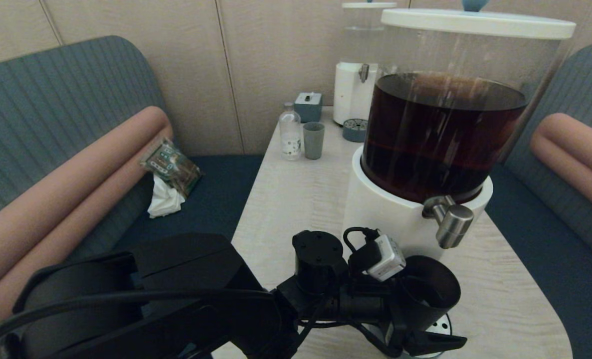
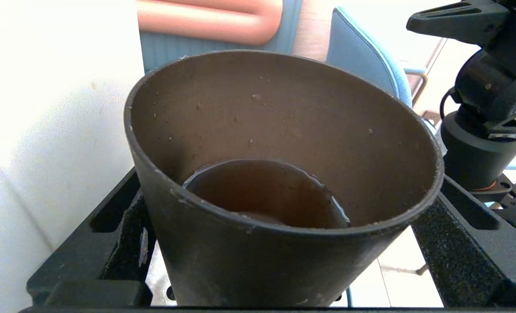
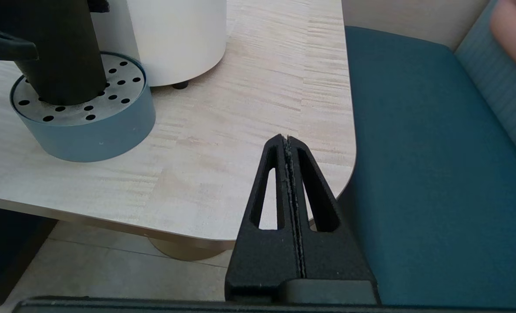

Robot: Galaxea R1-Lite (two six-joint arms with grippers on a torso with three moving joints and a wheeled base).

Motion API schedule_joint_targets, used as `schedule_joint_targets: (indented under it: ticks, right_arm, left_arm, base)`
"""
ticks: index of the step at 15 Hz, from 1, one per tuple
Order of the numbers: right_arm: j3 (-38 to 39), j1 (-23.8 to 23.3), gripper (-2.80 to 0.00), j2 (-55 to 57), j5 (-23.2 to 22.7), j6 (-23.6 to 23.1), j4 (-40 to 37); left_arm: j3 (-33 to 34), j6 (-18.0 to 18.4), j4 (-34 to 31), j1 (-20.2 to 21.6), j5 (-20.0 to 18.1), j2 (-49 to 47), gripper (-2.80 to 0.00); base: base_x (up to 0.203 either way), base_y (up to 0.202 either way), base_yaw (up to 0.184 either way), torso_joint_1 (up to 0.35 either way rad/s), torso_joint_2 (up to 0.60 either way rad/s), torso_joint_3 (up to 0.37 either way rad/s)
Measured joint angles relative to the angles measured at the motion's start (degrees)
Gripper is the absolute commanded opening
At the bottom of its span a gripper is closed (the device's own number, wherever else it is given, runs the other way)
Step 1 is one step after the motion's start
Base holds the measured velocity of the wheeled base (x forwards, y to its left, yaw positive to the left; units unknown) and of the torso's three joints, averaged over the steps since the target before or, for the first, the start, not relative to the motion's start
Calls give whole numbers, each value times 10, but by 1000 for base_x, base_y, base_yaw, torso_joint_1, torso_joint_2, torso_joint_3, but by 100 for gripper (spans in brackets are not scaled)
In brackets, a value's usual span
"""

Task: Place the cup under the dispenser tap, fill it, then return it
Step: Place the cup next to the water dispenser

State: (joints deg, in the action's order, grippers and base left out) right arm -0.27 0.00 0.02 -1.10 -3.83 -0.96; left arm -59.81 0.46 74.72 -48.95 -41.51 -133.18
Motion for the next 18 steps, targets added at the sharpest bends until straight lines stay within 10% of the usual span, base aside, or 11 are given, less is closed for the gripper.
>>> schedule_joint_targets:
  ticks: [5, 6, 18]
  right_arm:
    - [0, 0, -280, 0, 0, 0, 0]
    - [0, 0, -280, 0, 0, 0, 0]
    - [0, 0, -280, 0, 0, 0, 0]
  left_arm:
    - [1, 1, 0, -2, 7, -1, 0]
    - [1, 2, 0, -2, 7, -1, -280]
    - [29, 9, 5, -18, 9, 3, -280]
  base:
    - [0, 0, 0, 0, 0, 0]
    - [0, 0, 0, 0, 0, 0]
    - [0, 0, 0, 0, 0, 0]
